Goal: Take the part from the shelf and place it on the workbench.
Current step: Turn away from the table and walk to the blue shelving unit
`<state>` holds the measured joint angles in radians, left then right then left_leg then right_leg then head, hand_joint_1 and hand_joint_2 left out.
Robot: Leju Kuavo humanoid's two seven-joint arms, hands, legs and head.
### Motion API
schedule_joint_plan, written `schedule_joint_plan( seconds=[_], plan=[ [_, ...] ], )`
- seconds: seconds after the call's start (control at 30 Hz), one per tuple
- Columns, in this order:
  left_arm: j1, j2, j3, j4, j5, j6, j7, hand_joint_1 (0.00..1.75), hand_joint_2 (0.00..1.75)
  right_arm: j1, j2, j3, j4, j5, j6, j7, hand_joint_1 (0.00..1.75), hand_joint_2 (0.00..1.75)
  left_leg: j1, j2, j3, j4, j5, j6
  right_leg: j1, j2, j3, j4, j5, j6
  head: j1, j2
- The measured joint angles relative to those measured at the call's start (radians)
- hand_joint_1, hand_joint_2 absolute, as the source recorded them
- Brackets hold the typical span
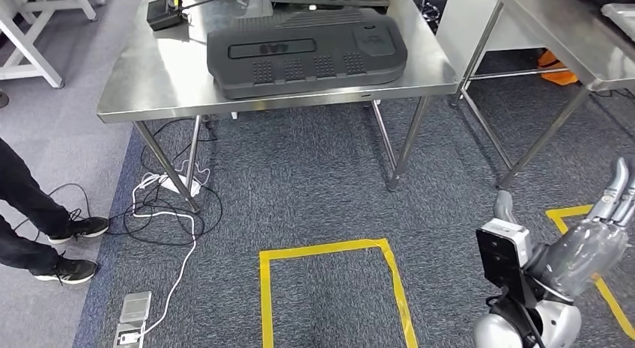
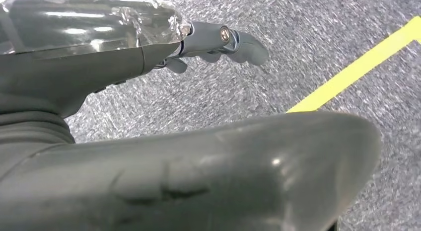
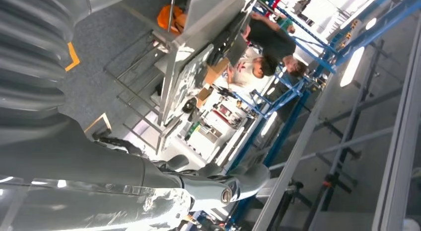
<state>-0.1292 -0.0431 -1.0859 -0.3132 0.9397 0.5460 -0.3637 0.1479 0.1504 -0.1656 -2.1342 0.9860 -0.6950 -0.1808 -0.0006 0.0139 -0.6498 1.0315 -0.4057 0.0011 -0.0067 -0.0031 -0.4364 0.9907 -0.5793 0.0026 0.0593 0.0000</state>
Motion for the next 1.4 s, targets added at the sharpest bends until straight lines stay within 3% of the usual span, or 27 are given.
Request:
schedule_joint_plan(
  seconds=[0.03,0.07,0.17,0.2,0.23,0.27,0.3,0.37,0.43,0.47,0.53,0.57,0.6,0.7,0.73,0.77,0.8,0.9,0.97,1.03,1.1,1.23,1.37,1.4],
  plan=[
    [0.000,0.000,-0.001,0.000,0.000,0.000,0.001,0.00,0.00,0.001,0.000,0.000,-0.001,0.001,0.000,0.001,0.00,1.75,0.002,-0.002,-0.005,0.004,-0.004,-0.007,-0.001,-0.002,-0.009,-0.001,0.011,-0.009,-0.002,0.000],
    [0.000,0.000,-0.002,0.000,-0.001,-0.001,0.001,0.00,0.00,0.003,0.000,0.000,-0.001,0.001,0.000,0.002,0.00,1.75,0.003,-0.004,-0.014,0.020,-0.026,-0.013,-0.003,-0.004,-0.021,-0.002,0.023,-0.019,-0.006,0.000],
    [0.001,0.000,-0.005,0.000,-0.007,-0.002,0.003,0.00,0.00,0.010,0.000,0.000,-0.004,0.002,0.000,0.005,0.00,1.75,0.008,-0.007,-0.055,0.168,-0.168,-0.026,-0.004,-0.007,-0.064,-0.003,0.056,-0.033,-0.027,0.000],
    [0.000,0.000,-0.005,0.000,-0.008,-0.002,0.003,0.00,0.00,0.012,0.000,0.000,-0.004,0.002,0.000,0.006,0.00,1.75,0.008,-0.007,-0.064,0.230,-0.195,-0.027,-0.004,-0.008,-0.079,-0.002,0.067,-0.033,-0.033,0.000],
    [0.000,0.000,-0.006,0.000,-0.009,-0.002,0.003,0.00,0.00,0.015,0.000,0.000,-0.004,0.002,0.000,0.006,0.00,1.75,0.009,-0.007,-0.065,0.275,-0.194,-0.027,-0.003,-0.008,-0.094,-0.001,0.078,-0.032,-0.038,0.000],
    [0.000,0.000,-0.006,0.000,-0.009,-0.002,0.004,0.00,0.00,0.017,0.000,0.000,-0.004,0.002,0.000,0.008,0.00,1.75,0.008,-0.007,-0.052,0.292,-0.173,-0.025,-0.002,-0.009,-0.109,0.001,0.088,-0.031,-0.041,0.000],
    [0.000,0.000,-0.007,0.000,-0.009,-0.002,0.004,0.00,0.00,0.018,0.000,0.000,-0.005,0.002,0.000,0.009,0.00,1.75,0.007,-0.007,-0.023,0.274,-0.142,-0.021,-0.001,-0.009,-0.121,0.003,0.097,-0.029,-0.044,0.000],
    [-0.002,0.001,-0.009,0.000,-0.010,-0.002,0.005,0.00,0.00,0.021,0.000,0.000,-0.007,0.002,0.000,0.010,0.00,1.75,0.002,-0.007,0.083,0.147,-0.107,-0.008,0.001,-0.009,-0.139,0.010,0.110,-0.022,-0.048,0.000],
    [-0.006,0.003,-0.010,0.000,-0.010,-0.002,0.006,0.00,0.00,0.021,0.000,0.000,-0.009,0.002,-0.001,0.011,0.00,1.75,-0.004,-0.007,0.174,0.007,-0.123,0.005,0.004,-0.010,-0.149,0.017,0.120,-0.014,-0.050,0.000],
    [-0.008,0.004,-0.011,0.000,-0.010,-0.002,0.006,0.00,0.00,0.021,0.000,0.000,-0.010,0.001,-0.001,0.011,0.00,1.75,-0.006,-0.007,0.194,-0.032,-0.134,0.010,0.006,-0.011,-0.154,0.020,0.125,-0.009,-0.050,0.000],
    [-0.009,0.003,-0.013,0.000,-0.011,-0.002,0.007,0.00,0.00,0.022,0.000,0.000,-0.012,0.001,-0.001,0.011,0.00,1.75,-0.002,-0.005,0.192,-0.053,-0.136,0.017,0.006,-0.012,-0.162,0.026,0.130,0.002,-0.049,0.000],
    [-0.008,0.002,-0.013,0.000,-0.011,-0.002,0.007,0.00,0.00,0.022,0.000,0.000,-0.013,0.001,-0.001,0.011,0.00,1.75,0.000,-0.004,0.187,-0.056,-0.130,0.023,0.005,-0.010,-0.170,0.042,0.117,0.007,-0.047,0.000],
    [-0.007,0.002,-0.014,0.000,-0.011,-0.002,0.008,0.00,0.00,0.022,-0.001,0.000,-0.013,0.001,-0.001,0.011,0.00,1.75,0.003,-0.002,0.182,-0.059,-0.123,0.029,0.004,-0.007,-0.183,0.076,0.091,0.012,-0.043,0.000],
    [-0.006,0.002,-0.015,0.000,-0.010,-0.002,0.009,0.00,0.00,0.026,-0.003,0.000,-0.014,-0.001,-0.001,0.012,0.00,1.75,0.002,0.001,0.162,-0.056,-0.109,0.040,-0.001,-0.002,-0.250,0.258,-0.018,0.022,-0.027,0.000],
    [-0.005,0.002,-0.015,0.000,-0.010,-0.002,0.009,0.00,0.00,0.027,-0.004,0.000,-0.014,-0.003,-0.001,0.013,0.00,1.75,0.001,0.001,0.155,-0.053,-0.105,0.039,-0.002,-0.002,-0.260,0.296,-0.032,0.024,-0.023,0.000],
    [-0.004,0.002,-0.015,0.000,-0.009,-0.002,0.010,0.00,0.00,0.027,-0.005,0.000,-0.014,-0.006,-0.001,0.013,0.00,1.75,0.001,0.001,0.149,-0.049,-0.103,0.039,-0.002,-0.002,-0.251,0.298,-0.026,0.025,-0.018,0.000],
    [-0.004,0.002,-0.016,0.000,-0.008,-0.002,0.010,0.00,0.00,0.028,-0.007,0.000,-0.014,-0.009,-0.001,0.013,0.00,1.75,0.001,0.000,0.143,-0.044,-0.102,0.037,-0.003,-0.002,-0.223,0.260,-0.003,0.024,-0.013,0.000],
    [-0.004,0.002,-0.018,0.000,-0.007,-0.002,0.010,0.00,0.00,0.025,-0.009,0.000,-0.014,-0.020,-0.001,0.013,0.00,1.75,-0.002,0.000,0.130,-0.025,-0.104,0.030,-0.002,-0.002,-0.114,0.071,0.064,0.013,0.000,0.000],
    [-0.004,0.002,-0.019,0.000,-0.006,-0.002,0.010,0.00,0.00,0.025,-0.010,0.000,-0.014,-0.034,-0.001,0.012,0.00,0.87,-0.006,0.000,0.121,-0.015,-0.108,0.023,0.001,-0.001,-0.100,0.030,0.066,0.006,0.001,0.000],
    [-0.003,0.002,-0.020,0.000,-0.002,-0.002,0.010,0.00,0.00,0.026,-0.010,0.000,-0.014,-0.054,-0.001,0.008,0.00,0.00,-0.007,-0.001,0.119,-0.013,-0.109,0.025,0.002,0.000,-0.102,0.027,0.067,0.004,-0.006,0.000],
    [-0.003,0.002,-0.020,0.000,0.001,-0.002,0.010,0.00,0.00,0.026,-0.010,0.000,-0.014,-0.078,-0.001,0.004,0.00,0.00,-0.006,-0.002,0.121,-0.015,-0.108,0.026,0.003,0.000,-0.100,0.026,0.066,0.003,-0.013,0.000],
    [-0.002,0.002,-0.022,0.000,0.004,-0.002,0.010,0.00,0.00,0.029,-0.010,0.000,-0.014,-0.115,-0.001,0.012,0.00,0.00,-0.004,-0.002,0.124,-0.022,-0.103,0.017,0.005,0.000,-0.100,0.026,0.067,-0.003,-0.023,0.000],
    [-0.002,0.002,-0.024,0.000,0.005,-0.002,0.009,0.00,0.00,0.038,-0.011,0.000,-0.016,-0.131,-0.001,0.004,0.00,1.75,-0.003,-0.002,0.126,-0.025,-0.101,0.014,0.006,0.000,-0.100,0.027,0.066,-0.005,-0.029,0.000],
    [-0.002,0.002,-0.024,0.000,0.005,-0.002,0.009,0.00,0.00,0.041,-0.011,0.000,-0.017,-0.133,-0.001,0.000,0.00,1.75,-0.003,-0.002,0.126,-0.025,-0.101,0.014,0.006,0.000,-0.100,0.027,0.066,-0.005,-0.029,0.000]
  ],
)
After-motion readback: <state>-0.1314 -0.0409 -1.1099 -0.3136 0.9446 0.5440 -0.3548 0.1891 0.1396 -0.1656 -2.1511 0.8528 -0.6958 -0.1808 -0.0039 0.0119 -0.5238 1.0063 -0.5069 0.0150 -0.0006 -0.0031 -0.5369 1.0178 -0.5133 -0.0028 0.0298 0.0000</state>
